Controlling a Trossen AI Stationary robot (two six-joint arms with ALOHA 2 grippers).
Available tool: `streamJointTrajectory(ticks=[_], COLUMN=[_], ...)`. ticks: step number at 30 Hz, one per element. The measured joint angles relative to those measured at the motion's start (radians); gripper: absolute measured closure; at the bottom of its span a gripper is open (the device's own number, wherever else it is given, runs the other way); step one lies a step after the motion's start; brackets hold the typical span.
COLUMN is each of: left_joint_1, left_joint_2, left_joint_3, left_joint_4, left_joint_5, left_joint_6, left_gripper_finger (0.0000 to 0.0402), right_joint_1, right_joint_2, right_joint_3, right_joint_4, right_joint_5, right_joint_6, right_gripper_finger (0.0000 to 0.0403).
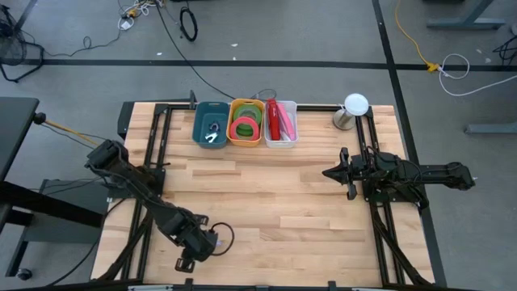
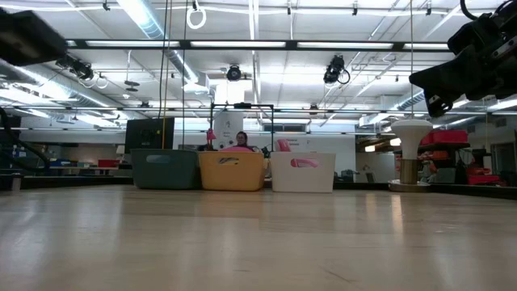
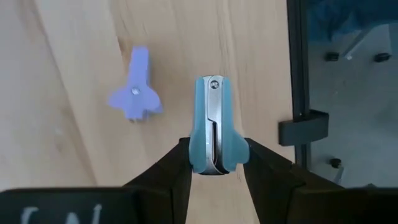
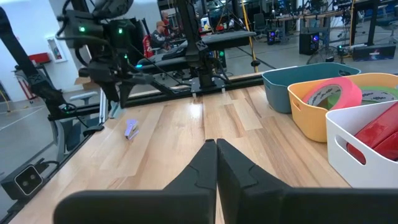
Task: Pick and place Stapler, Stapler remover, tape
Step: Put the blue staple remover into the blue bin
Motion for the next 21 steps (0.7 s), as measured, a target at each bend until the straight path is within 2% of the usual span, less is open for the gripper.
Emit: streamJointTrajectory(ticks=[8, 21], left_joint_1=[0.118, 0.39], left_joint_2=[0.0, 0.0], left_joint_3=[0.062, 0.064], left_joint_4=[-0.077, -0.155], left_joint_5=[-0.012, -0.096], left_joint_6=[0.14, 0.281], left_gripper_finger=[0.0264, 0.0264], right_joint_1=[0.0, 0.0], right_joint_2=[0.0, 0.0], right_joint_3=[0.0, 0.0], right_joint_4=[0.0, 0.0], right_joint_5=[0.0, 0.0], right_joint_6=[0.0, 0.0], right_gripper_finger=[0.0396, 0.0396])
